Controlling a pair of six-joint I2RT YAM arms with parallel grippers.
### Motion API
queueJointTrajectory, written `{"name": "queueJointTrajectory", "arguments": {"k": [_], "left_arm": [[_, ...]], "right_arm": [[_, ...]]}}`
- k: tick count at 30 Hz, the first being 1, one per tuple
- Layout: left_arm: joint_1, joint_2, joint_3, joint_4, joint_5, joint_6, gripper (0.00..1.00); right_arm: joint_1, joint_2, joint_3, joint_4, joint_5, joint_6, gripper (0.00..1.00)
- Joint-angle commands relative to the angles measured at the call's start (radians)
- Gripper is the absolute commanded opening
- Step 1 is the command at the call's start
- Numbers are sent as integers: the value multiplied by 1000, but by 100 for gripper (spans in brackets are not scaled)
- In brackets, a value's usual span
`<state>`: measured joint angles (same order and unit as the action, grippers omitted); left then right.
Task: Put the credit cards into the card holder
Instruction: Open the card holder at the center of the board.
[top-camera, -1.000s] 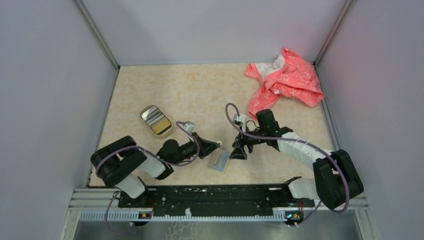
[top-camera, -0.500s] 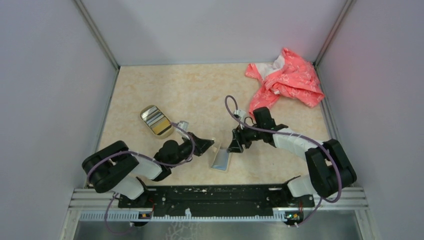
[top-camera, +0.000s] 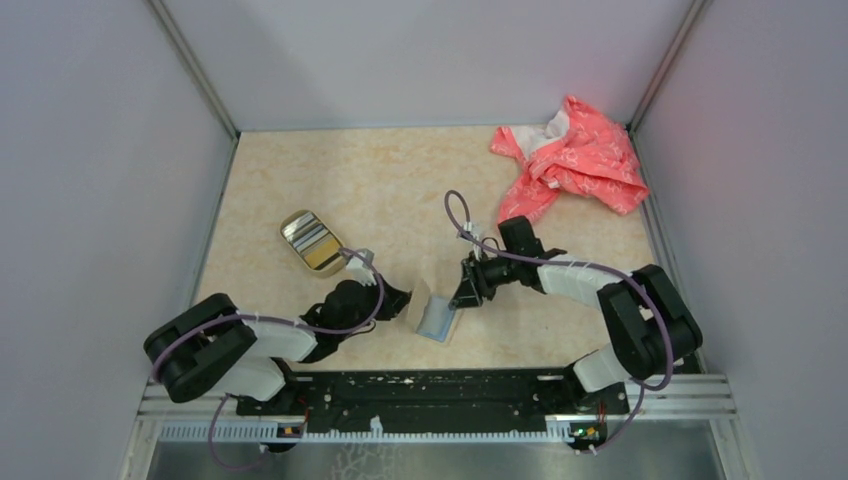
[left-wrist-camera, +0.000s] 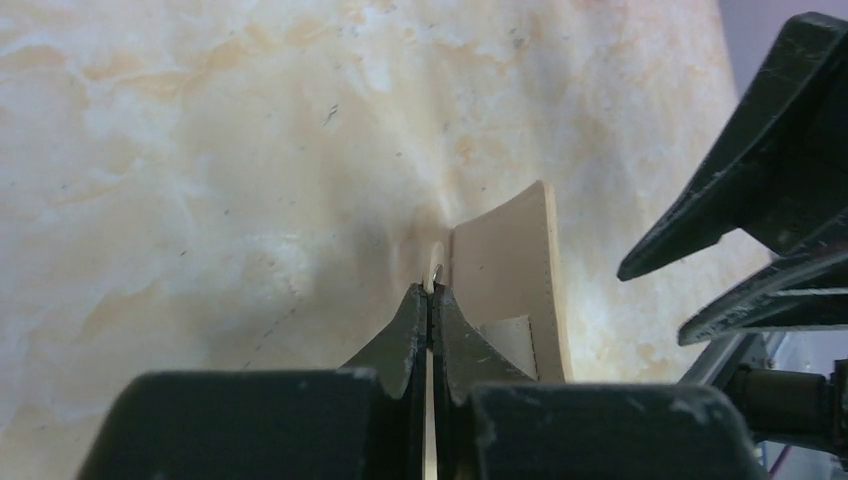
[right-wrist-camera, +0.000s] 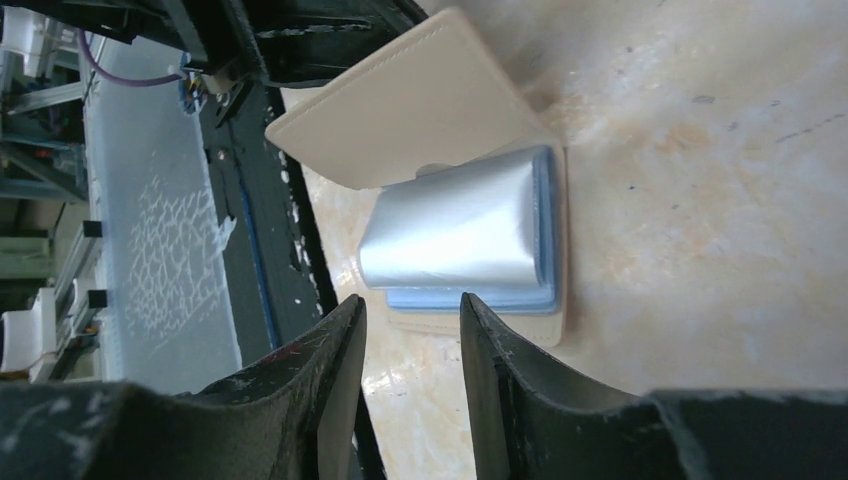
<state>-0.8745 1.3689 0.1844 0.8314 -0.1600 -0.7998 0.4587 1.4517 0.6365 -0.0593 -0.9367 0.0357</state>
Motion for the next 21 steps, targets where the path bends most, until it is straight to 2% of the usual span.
{"name": "queueJointTrajectory", "arguments": {"k": [1,14,18,21], "left_arm": [[-4,15,5,-89,-21,19,0],[-4,-136,0,-285,-105,71,9],[-4,-182,3,-331,-128,83,22],[-4,-223,7,-381,-161,82,35]], "right_arm": [[53,30,13,66,-55,19,40],[107,68,62,-26,-3,-23,41],[107,49,76,-61,8,-83,48],[107,47,96,-97,18,-115,51]]}}
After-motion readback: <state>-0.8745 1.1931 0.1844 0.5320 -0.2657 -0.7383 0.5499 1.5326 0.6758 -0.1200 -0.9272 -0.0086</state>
